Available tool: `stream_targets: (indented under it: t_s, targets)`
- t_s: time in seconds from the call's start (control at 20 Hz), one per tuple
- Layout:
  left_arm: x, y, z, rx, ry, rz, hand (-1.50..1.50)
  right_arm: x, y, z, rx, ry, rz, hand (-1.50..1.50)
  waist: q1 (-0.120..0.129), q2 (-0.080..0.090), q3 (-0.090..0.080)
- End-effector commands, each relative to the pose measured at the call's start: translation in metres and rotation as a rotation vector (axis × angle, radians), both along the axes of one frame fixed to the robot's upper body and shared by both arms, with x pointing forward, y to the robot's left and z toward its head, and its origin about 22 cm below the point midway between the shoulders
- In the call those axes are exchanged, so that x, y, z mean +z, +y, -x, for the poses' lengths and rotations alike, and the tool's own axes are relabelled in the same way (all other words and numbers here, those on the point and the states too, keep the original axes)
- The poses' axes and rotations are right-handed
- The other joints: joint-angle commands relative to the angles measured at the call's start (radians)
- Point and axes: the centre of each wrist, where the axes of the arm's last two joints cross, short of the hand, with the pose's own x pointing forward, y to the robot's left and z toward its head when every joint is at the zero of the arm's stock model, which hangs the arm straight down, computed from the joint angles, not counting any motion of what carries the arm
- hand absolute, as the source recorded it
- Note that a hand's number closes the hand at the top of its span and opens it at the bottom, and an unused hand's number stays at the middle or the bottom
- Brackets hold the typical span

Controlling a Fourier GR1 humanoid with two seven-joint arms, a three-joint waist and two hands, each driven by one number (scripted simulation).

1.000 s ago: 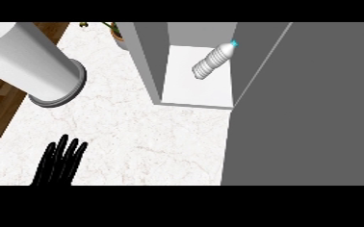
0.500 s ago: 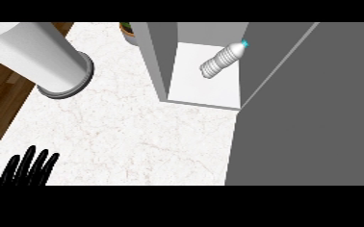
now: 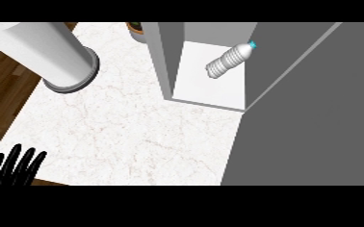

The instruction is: Pick up the bottled water, place it into the cabinet and close the cabinet

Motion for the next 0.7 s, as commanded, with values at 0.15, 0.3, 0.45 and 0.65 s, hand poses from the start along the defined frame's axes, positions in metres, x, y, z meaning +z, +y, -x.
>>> stream_targets:
  t_s: [0.15, 0.3, 0.45, 0.65]
  targets:
    - [0.012, 0.01, -0.006, -0.032, -0.015, -0.011, -1.5, -0.007, 0.025, -0.007, 0.039, 0.086, 0.047, 1.5, 0.019, 0.011, 0.0]
    - [0.014, 0.011, -0.008, -0.022, -0.037, -0.001, -1.5, -0.01, 0.024, -0.012, -0.015, 0.115, 0.023, 1.5, 0.023, 0.016, 0.0]
    - [0.016, 0.016, -0.01, -0.03, -0.033, -0.007, -1.5, -0.013, 0.025, -0.018, -0.034, 0.141, 0.005, 1.5, 0.024, 0.025, -0.001]
    - [0.022, 0.022, -0.013, -0.034, -0.046, -0.027, -1.5, -0.02, 0.029, -0.022, -0.028, 0.214, -0.042, 1.5, 0.043, 0.03, 0.002]
